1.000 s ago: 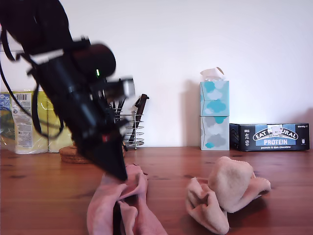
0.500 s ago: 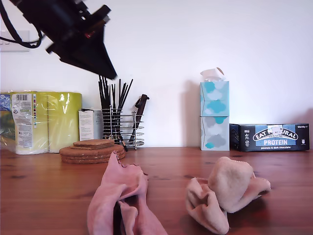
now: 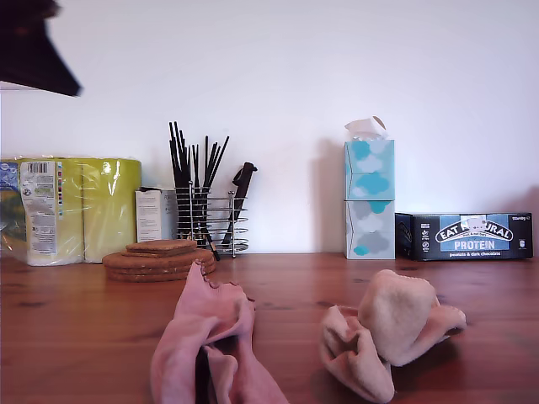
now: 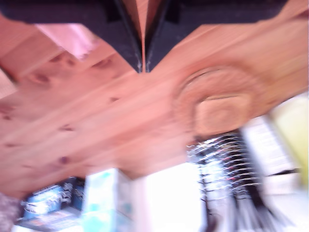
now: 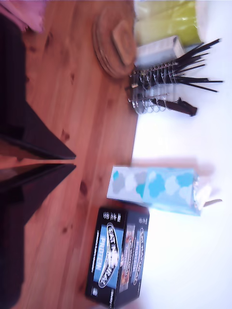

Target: Pair up the socks based on colour and pattern, by placing each sock on top of its pair

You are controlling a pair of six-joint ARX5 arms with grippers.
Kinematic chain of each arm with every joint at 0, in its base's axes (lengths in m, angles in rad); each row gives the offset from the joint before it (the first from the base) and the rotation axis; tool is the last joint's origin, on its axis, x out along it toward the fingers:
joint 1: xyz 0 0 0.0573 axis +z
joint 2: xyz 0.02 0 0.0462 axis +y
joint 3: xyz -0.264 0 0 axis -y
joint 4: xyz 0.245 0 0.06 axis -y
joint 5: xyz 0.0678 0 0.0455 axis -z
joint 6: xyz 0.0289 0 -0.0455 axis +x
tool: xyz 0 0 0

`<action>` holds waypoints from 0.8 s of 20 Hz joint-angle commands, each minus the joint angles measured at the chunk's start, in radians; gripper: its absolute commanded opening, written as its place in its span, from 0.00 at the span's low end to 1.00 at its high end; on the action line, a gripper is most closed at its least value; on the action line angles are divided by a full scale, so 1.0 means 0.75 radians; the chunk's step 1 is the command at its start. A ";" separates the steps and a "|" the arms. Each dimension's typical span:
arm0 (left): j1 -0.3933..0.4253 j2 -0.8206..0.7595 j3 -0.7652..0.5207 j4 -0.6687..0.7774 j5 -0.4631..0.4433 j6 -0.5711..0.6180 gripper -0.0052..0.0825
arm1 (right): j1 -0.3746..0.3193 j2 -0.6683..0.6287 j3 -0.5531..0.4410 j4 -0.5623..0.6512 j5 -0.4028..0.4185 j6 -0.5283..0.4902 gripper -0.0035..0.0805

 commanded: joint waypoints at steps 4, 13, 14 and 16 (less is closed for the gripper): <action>0.033 -0.353 -0.165 -0.017 -0.006 -0.035 0.04 | -0.030 -0.187 -0.011 -0.149 -0.067 0.010 0.03; 0.033 -0.816 -0.172 -0.368 -0.009 -0.059 0.04 | -0.030 -0.555 -0.010 -0.503 -0.094 0.034 0.03; 0.033 -0.834 -0.172 -0.386 -0.008 -0.072 0.04 | -0.030 -0.554 -0.010 -0.543 -0.093 0.033 0.03; 0.033 -0.837 -0.172 -0.414 -0.010 -0.072 0.04 | -0.030 -0.538 -0.010 -0.607 -0.092 0.033 0.03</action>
